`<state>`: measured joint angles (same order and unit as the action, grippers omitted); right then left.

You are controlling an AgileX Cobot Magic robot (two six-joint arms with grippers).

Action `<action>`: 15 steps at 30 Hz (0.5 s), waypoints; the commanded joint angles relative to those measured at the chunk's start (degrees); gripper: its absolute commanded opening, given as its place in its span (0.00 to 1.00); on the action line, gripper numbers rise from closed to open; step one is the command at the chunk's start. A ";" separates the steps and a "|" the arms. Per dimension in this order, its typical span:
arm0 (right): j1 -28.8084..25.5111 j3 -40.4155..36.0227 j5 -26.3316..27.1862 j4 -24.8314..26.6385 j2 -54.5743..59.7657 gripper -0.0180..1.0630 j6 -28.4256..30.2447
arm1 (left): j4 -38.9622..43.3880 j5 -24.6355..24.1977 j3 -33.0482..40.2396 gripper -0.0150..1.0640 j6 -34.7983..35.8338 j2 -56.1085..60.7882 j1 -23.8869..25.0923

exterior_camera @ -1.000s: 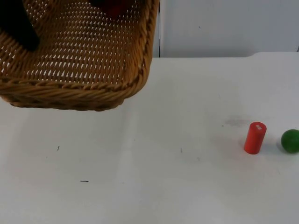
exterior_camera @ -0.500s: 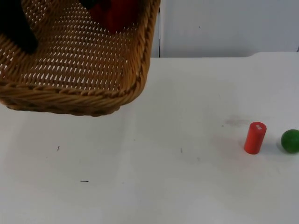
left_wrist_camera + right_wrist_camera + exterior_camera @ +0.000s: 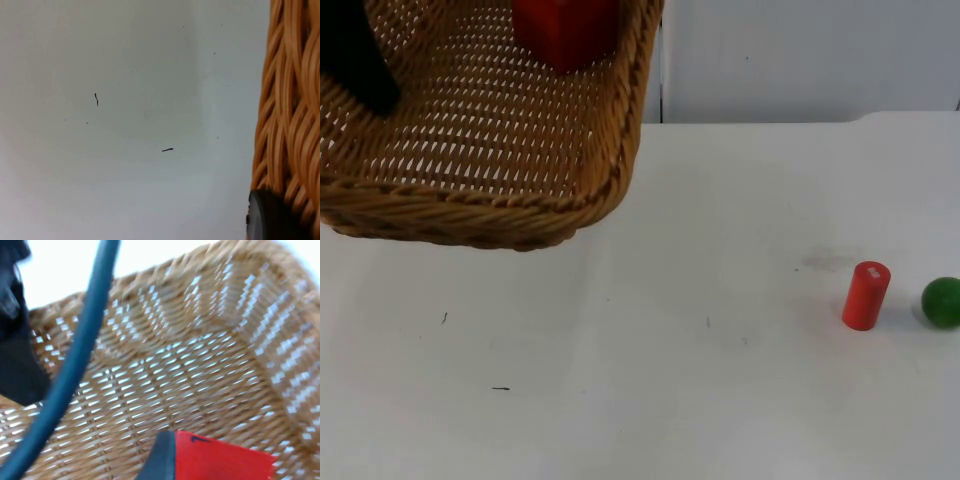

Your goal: Pick up the basket with the left hand and place the object to the left of the red cylinder into the basket with the right hand.

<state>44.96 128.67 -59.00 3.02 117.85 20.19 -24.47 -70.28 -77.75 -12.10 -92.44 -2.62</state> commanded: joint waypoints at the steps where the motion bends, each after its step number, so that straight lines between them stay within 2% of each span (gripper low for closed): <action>1: 0.34 0.42 -2.13 0.03 -3.75 0.73 -0.02 | -1.49 0.31 -0.08 0.01 -0.26 0.56 -0.13; 10: 0.34 0.02 -8.15 0.30 -8.44 0.73 -0.13 | -1.49 0.31 -0.08 0.01 -0.26 0.56 -0.13; 15: 0.34 -4.38 -5.88 1.65 -11.48 0.73 -0.25 | -1.49 0.31 -0.08 0.01 -0.26 0.56 -0.13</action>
<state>44.96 126.67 -66.27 3.44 108.53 20.10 -24.47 -70.28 -77.75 -12.10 -92.44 -2.62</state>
